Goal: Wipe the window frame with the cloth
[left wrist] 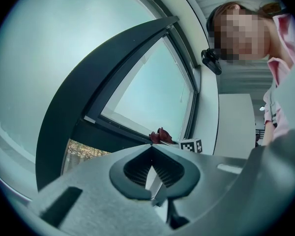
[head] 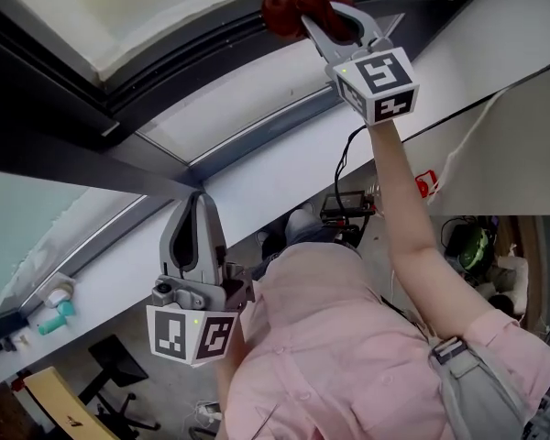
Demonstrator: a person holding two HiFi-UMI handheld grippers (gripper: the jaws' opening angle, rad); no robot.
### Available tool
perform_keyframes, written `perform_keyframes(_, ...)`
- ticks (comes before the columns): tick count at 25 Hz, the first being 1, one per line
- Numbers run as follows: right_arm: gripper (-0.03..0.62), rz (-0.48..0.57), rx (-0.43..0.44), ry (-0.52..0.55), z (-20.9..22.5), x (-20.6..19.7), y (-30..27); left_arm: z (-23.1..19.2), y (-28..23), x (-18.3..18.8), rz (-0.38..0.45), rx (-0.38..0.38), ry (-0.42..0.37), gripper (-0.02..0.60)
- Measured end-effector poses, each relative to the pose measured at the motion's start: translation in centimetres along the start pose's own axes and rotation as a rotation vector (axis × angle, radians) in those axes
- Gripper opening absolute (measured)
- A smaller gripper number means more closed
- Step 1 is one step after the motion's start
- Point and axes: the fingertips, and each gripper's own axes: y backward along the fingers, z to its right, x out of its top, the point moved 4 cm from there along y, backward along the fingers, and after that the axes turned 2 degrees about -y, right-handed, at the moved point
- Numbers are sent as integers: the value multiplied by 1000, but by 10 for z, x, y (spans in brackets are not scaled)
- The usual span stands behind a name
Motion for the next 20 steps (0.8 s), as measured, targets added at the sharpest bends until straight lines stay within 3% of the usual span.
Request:
perform_keyframes(6, 74, -54, 10, -18, -7, 6, 13, 1, 3, -1, -4, -8, 5, -3)
perform_keyframes(8, 72, 5, -5, -36, -23, 21, 28, -1, 4, 1, -3, -2, 7, -3)
perform_keyframes(10, 72, 163, 7, -64, -52, 43, 41, -5, 7, 3, 1, 9, 6, -3)
perform_keyframes(12, 71, 332, 90, -85, -99, 64, 43, -9, 10, 6, 6, 22, 5, -3)
perform_keyframes(13, 71, 351, 150, -88, -127, 66, 41, -11, 12, 8, 12, 32, 3, -3)
perform_keyframes(16, 69, 178, 331, -73, -204, 41, 23, -20, 21, 17, 34, 70, -6, -3)
perform_keyframes(20, 68, 197, 431, -164, -258, 43, -19, -33, 37, 24, 57, 143, -16, -3)
